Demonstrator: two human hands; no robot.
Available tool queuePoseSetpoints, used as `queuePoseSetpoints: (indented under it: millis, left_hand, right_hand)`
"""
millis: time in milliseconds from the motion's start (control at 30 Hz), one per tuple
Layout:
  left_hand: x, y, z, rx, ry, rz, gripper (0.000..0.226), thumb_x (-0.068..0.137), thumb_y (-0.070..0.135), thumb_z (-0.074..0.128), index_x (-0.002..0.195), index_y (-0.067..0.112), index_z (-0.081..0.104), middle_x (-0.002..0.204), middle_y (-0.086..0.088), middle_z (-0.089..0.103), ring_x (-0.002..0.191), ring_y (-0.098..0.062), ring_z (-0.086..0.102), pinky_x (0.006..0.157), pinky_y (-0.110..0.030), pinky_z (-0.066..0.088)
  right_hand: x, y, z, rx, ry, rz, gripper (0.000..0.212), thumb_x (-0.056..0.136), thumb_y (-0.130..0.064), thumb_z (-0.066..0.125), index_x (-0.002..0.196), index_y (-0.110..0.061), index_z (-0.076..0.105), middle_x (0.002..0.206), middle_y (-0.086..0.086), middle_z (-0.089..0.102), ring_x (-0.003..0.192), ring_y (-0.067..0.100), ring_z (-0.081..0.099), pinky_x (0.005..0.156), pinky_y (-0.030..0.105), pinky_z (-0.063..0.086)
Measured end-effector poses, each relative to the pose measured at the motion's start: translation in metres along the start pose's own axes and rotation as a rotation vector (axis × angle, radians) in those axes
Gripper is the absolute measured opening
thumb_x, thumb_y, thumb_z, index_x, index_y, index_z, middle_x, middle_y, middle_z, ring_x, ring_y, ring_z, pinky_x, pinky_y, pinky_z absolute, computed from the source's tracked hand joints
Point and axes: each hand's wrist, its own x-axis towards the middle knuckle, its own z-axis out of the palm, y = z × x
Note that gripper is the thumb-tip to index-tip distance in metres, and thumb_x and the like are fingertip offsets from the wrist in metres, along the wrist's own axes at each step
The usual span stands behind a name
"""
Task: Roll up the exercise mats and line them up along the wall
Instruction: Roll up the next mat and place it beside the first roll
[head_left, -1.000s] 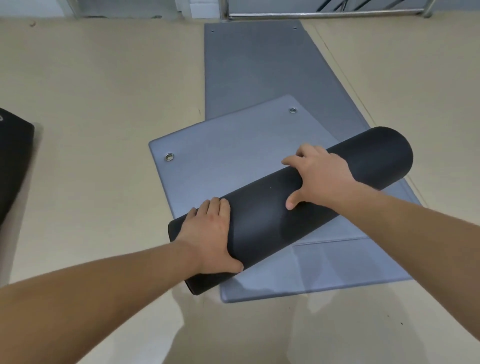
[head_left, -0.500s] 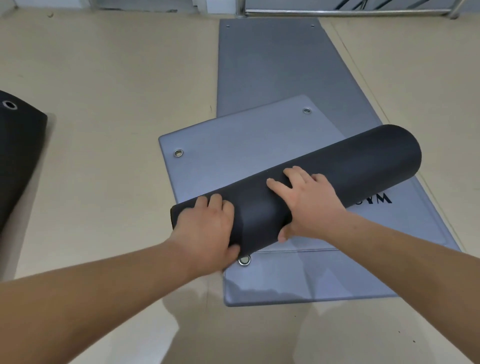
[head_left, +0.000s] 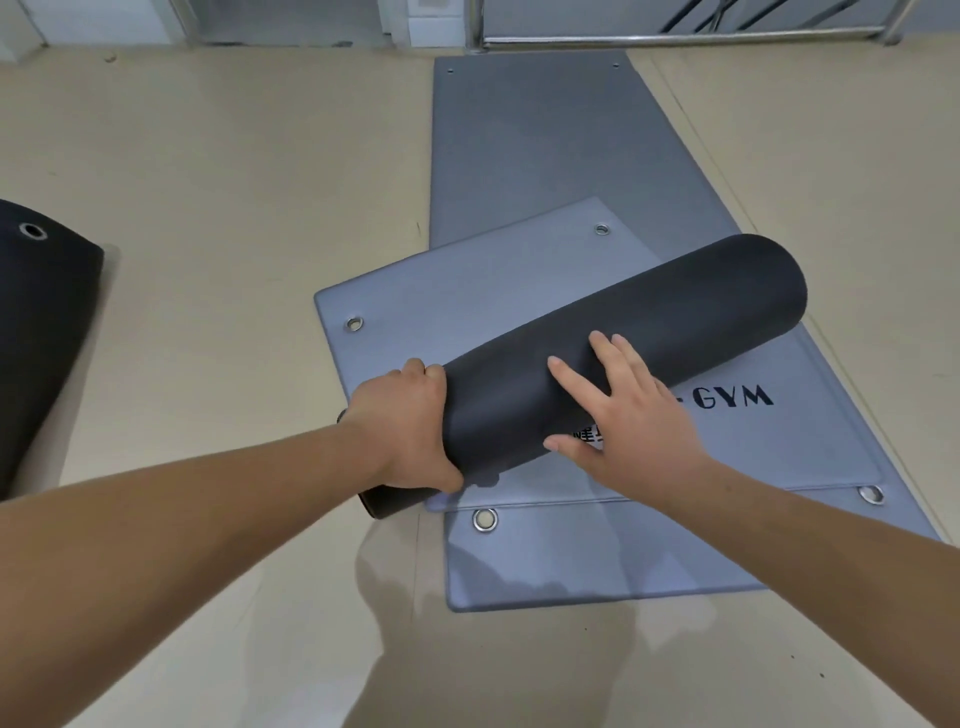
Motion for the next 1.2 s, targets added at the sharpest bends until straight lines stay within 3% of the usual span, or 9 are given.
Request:
queuePoseSetpoints:
  millis: [133,300,433,567,633,767,867,967,1200]
  left_hand:
    - [-0.017,0.022,-0.006,-0.218,-0.124,-0.02,0.069,0.053,0.065,0.083,0.097,0.024,0.049,0.093,0.006,0.059,0.079,-0.015,0.061,0.064,-0.033,0.053]
    - [-0.024,0.007,-0.001,-0.846,-0.469,-0.111,0.062,0.059,0.046,0.099,0.11,0.025,0.071,0.1,0.007,0.079,0.087,-0.014,0.078,0.068,-0.027,0.061]
    - [-0.019,-0.024,0.019,-0.926,-0.498,-0.094,0.07,0.062,0.055,0.097,0.122,0.029,0.071,0.112,0.012,0.078,0.098,-0.009,0.077,0.085,-0.029,0.061]
    - [-0.012,-0.05,0.016,-0.745,-0.326,-0.072,0.113,0.056,0.076,0.09,0.15,0.026,0.053,0.146,0.011,0.057,0.126,-0.012,0.062,0.108,-0.035,0.05]
    - [-0.013,-0.05,0.004,-0.541,-0.188,-0.025,0.096,0.069,0.072,0.085,0.148,0.026,0.053,0.143,0.01,0.054,0.127,-0.014,0.059,0.107,-0.037,0.05]
    - [-0.038,-0.019,-0.012,-0.018,0.07,0.2,0.036,0.094,0.053,0.06,0.108,0.02,0.058,0.104,0.004,0.058,0.093,-0.022,0.062,0.076,-0.037,0.053]
    - [-0.056,0.012,0.005,0.164,-0.025,0.19,0.073,0.089,0.074,0.055,0.121,0.009,0.053,0.115,-0.013,0.06,0.097,-0.029,0.059,0.077,-0.034,0.051]
    - [-0.056,0.01,0.025,0.15,-0.134,0.043,0.128,0.072,0.092,0.059,0.152,-0.002,0.024,0.154,-0.027,0.036,0.135,-0.04,0.047,0.092,-0.041,0.052]
    - [-0.025,-0.051,0.031,-0.123,-0.068,-0.037,0.098,0.047,0.095,0.065,0.108,0.022,0.041,0.103,0.008,0.052,0.091,-0.016,0.055,0.076,-0.036,0.054]
  right_hand:
    - [-0.014,0.013,-0.004,0.079,0.018,-0.088,0.071,0.097,-0.067,0.038,0.16,-0.034,0.034,0.166,0.016,0.029,0.156,0.037,0.023,0.112,0.067,0.038]
    - [-0.022,0.031,-0.004,0.181,0.167,-0.106,0.06,0.104,-0.055,0.047,0.15,-0.018,0.053,0.152,0.02,0.043,0.146,0.04,0.038,0.108,0.061,0.045]
    - [-0.015,0.019,0.002,0.165,0.075,-0.178,0.062,0.102,-0.059,0.045,0.153,-0.023,0.05,0.159,0.014,0.04,0.153,0.035,0.029,0.109,0.057,0.047]
    - [0.011,0.0,0.0,0.159,-0.043,-0.093,0.066,0.099,-0.068,0.036,0.157,-0.037,0.042,0.169,0.004,0.028,0.16,0.026,0.012,0.116,0.065,0.036]
    - [0.025,-0.012,-0.002,0.144,-0.126,-0.042,0.067,0.096,-0.071,0.035,0.157,-0.044,0.037,0.171,-0.004,0.02,0.16,0.019,0.003,0.115,0.071,0.031]
    - [0.057,-0.037,-0.004,0.132,-0.22,-0.014,0.06,0.101,-0.066,0.039,0.157,-0.046,0.034,0.172,-0.008,0.014,0.16,0.017,-0.004,0.114,0.077,0.024]
    - [0.078,-0.053,0.005,0.076,-0.17,-0.022,0.054,0.102,-0.063,0.043,0.15,-0.039,0.049,0.167,-0.002,0.029,0.157,0.022,0.015,0.11,0.077,0.027]
    - [0.081,-0.054,0.02,0.23,0.162,-0.071,0.04,0.098,-0.044,0.063,0.121,-0.013,0.074,0.136,0.013,0.06,0.129,0.032,0.057,0.099,0.069,0.045]
    - [0.052,-0.066,0.04,0.175,0.249,-0.077,0.044,0.096,-0.046,0.06,0.129,-0.019,0.07,0.146,0.016,0.054,0.14,0.036,0.048,0.098,0.059,0.052]
